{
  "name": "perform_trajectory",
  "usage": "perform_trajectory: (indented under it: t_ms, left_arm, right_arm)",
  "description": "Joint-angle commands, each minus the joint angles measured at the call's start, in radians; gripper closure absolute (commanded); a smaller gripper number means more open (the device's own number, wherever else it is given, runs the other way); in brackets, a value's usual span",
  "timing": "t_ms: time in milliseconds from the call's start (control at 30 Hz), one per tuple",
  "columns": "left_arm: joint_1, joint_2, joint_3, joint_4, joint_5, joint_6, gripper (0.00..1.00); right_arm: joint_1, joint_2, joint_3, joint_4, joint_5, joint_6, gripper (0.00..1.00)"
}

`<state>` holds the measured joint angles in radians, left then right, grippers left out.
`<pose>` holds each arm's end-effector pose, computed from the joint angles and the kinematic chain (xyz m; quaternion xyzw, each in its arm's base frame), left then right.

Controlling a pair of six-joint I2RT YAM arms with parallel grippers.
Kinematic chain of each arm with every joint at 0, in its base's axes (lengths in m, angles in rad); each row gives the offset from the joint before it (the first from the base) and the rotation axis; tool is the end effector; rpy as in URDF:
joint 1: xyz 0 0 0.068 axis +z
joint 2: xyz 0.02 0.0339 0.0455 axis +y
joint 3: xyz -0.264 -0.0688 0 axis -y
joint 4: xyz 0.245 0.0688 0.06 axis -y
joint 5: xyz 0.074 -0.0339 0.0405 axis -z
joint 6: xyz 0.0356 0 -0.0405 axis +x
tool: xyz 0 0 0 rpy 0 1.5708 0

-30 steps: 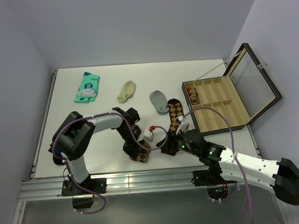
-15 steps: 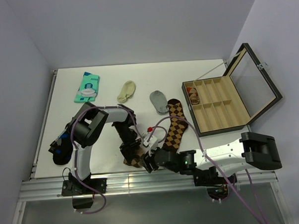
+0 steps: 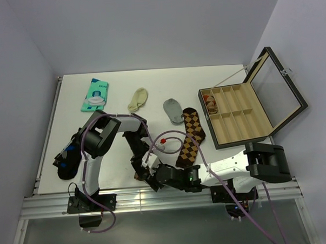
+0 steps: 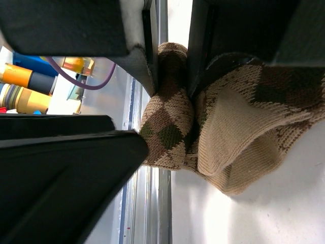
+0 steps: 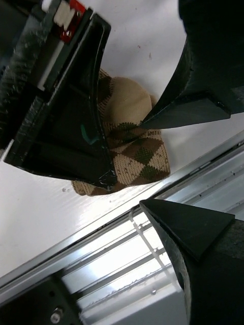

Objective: Roll the socks
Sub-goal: Roll the sock at the center of the board.

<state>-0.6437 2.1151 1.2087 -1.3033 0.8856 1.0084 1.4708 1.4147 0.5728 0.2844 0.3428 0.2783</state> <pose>0.2214 -0.2006 0.1060 -0.5395 -0.6804 0.4515 0.2053 0.0397 0.2756 0.1746 -0.4153 0.7594 0.2712 0.4211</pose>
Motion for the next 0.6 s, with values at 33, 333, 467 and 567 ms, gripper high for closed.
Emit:
perform_trajectory:
  t_ms: [33, 333, 467, 567]
  left_arm:
    - [0.01, 0.026, 0.029, 0.007, -0.01, 0.056, 1.0]
    - [0.019, 0.037, 0.04, -0.004, -0.008, 0.065, 1.0]
    - [0.022, 0.037, 0.048, -0.03, -0.007, 0.081, 1.0]
    - [0.022, 0.037, 0.052, -0.056, 0.001, 0.099, 0.97]
  right_arm:
    - [0.011, 0.053, 0.056, 0.042, 0.001, -0.051, 0.36]
    - [0.01, 0.19, 0.137, 0.03, 0.007, -0.082, 0.37]
    - [0.011, 0.228, 0.144, 0.029, 0.019, -0.074, 0.38]
    - [0.01, 0.253, 0.137, 0.03, 0.022, -0.067, 0.4]
